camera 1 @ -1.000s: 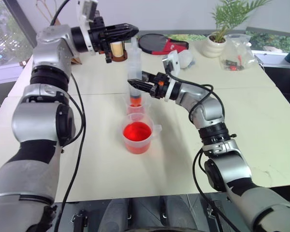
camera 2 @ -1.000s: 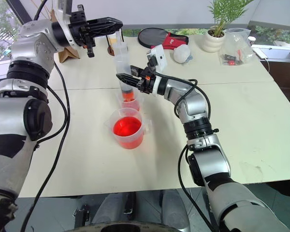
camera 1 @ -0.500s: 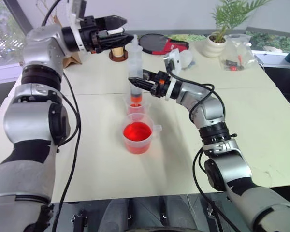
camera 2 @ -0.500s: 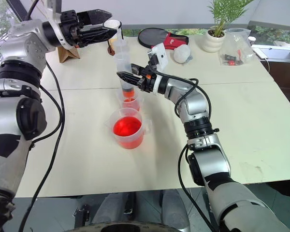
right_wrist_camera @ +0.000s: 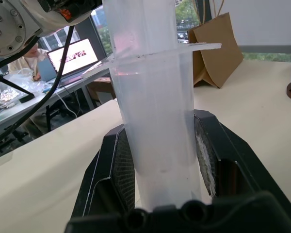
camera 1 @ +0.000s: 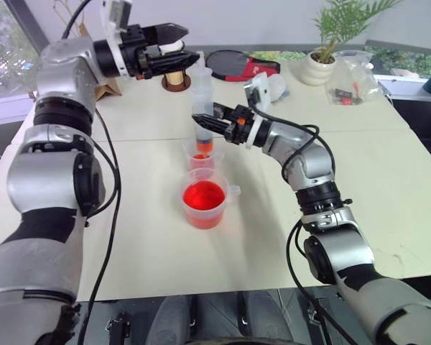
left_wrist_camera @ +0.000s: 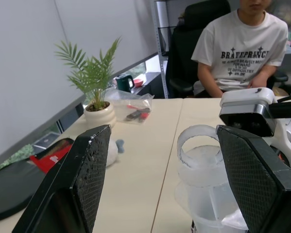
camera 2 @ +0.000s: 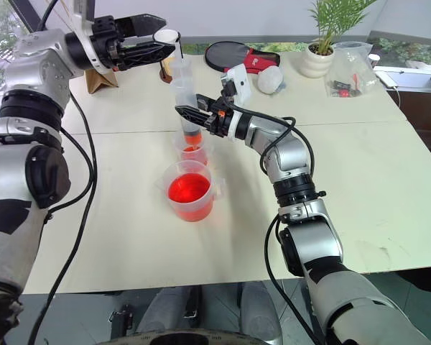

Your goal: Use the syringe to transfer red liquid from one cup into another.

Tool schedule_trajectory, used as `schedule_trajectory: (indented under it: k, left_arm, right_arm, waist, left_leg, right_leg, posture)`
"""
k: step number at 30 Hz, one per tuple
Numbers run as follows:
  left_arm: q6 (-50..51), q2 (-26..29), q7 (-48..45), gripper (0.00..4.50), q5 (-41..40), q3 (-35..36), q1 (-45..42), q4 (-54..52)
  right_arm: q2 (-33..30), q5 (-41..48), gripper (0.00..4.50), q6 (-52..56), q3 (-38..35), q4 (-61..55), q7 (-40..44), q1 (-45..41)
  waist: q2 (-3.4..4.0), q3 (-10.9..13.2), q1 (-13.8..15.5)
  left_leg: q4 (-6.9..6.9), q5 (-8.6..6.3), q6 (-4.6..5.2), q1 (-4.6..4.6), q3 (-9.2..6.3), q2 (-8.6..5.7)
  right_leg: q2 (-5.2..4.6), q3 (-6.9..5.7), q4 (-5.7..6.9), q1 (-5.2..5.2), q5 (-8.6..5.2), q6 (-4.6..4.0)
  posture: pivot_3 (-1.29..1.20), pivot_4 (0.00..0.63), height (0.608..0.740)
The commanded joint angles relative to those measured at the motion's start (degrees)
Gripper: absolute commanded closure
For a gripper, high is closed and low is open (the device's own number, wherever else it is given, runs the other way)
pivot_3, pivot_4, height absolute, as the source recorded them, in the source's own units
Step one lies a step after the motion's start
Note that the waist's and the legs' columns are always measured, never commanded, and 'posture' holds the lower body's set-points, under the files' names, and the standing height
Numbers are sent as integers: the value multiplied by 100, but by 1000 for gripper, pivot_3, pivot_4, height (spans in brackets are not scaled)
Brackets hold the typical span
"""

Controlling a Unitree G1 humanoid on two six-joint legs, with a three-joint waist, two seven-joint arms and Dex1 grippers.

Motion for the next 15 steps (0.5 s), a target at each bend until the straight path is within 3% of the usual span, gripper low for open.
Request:
schedule_trajectory:
  k: [1,15]
  left_arm:
    - [52,169,-24,948,-3,102,-61,-20]
    - [59,93,-30,948,-10,100,-18,-78]
  right_arm:
    - [20,91,3071,-131,-164,-174,35,-230]
    - [67,97,3071,-86,-123,-226,65,-205]
  waist:
    - [0,0,-1]
    - [0,0,3]
  left_leg:
    - [0,0,0,0,0,0]
    - [1,1,-1,0,0,-1]
  right_leg:
    - [0,0,0,0,0,0]
    - [-1,0,1,0,0,0]
  posture:
    - [0,150,740]
    - [0,150,740]
